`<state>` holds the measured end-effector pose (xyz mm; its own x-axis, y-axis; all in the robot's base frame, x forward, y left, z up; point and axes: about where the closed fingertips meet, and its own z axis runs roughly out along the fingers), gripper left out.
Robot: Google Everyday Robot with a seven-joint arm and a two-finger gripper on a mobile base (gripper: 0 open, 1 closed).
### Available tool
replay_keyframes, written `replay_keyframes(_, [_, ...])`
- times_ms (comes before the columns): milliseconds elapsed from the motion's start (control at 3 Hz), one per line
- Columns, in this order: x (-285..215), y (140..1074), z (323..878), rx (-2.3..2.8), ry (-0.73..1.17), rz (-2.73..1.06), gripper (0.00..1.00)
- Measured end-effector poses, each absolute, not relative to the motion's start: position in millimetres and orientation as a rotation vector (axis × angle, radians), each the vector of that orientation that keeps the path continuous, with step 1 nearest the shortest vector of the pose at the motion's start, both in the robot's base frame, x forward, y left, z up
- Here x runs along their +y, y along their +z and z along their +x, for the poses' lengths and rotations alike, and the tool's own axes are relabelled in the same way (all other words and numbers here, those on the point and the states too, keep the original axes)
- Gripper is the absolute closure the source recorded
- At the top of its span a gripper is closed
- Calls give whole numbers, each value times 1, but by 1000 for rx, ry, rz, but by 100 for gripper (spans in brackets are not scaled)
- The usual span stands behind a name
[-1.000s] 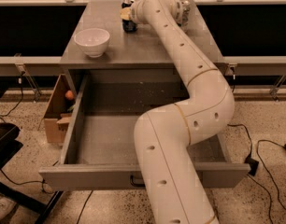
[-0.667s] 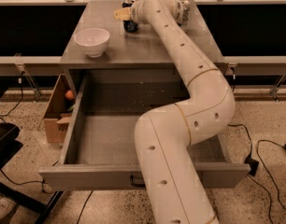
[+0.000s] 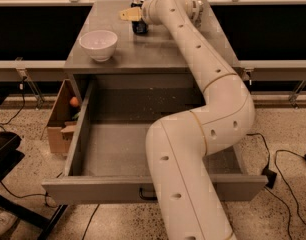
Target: Pick pepsi can from top drawer and place on counter
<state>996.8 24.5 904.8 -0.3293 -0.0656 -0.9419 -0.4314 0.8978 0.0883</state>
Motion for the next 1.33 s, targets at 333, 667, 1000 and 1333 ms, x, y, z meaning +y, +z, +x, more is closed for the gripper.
replay_keyframes(333, [-3,916,982,1921,428,-342,0])
replay_keyframes(667, [-33,929,950,1983,534,-327,0])
replay_keyframes(1000, [-60,940,908,2047,697,-268,0])
replay_keyframes(1333, [-103,985,850,2035,803,-208,0])
